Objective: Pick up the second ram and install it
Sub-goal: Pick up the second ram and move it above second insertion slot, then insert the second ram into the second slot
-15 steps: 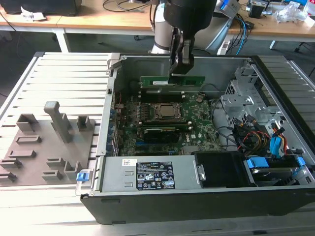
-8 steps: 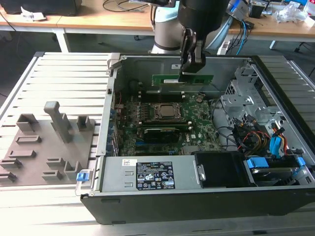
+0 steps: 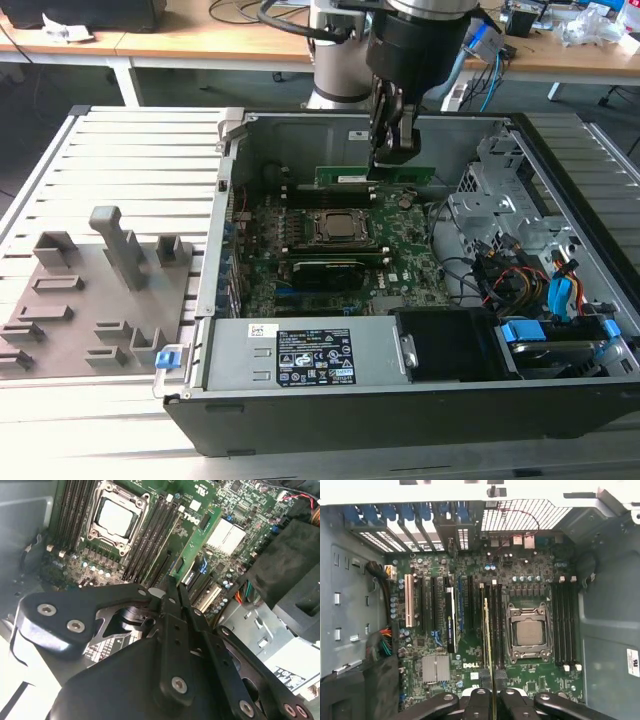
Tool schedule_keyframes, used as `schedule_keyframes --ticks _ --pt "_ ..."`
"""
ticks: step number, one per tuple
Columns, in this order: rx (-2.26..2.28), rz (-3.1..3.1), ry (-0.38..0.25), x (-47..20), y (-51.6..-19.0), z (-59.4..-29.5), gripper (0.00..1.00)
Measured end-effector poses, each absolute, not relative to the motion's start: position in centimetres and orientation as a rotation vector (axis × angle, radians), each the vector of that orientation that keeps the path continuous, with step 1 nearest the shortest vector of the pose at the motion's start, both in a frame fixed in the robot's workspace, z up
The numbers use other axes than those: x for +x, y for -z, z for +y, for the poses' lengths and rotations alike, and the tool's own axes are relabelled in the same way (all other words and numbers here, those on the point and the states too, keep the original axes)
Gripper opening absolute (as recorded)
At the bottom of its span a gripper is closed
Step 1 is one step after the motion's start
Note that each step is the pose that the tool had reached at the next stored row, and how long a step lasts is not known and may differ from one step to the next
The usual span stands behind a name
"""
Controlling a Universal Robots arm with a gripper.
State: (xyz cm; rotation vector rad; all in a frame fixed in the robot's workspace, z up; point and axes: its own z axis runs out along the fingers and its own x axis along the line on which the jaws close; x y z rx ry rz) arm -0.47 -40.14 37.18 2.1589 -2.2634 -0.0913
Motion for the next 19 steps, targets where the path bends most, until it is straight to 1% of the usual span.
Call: schedule_keyframes --ticks 4,19 --pt "2.159 -2.263 0.091 -0.4 -36.3 -40.1 0.14" --pt "2.16 -2.264 0.093 -0.4 -35.9 -39.9 0.14"
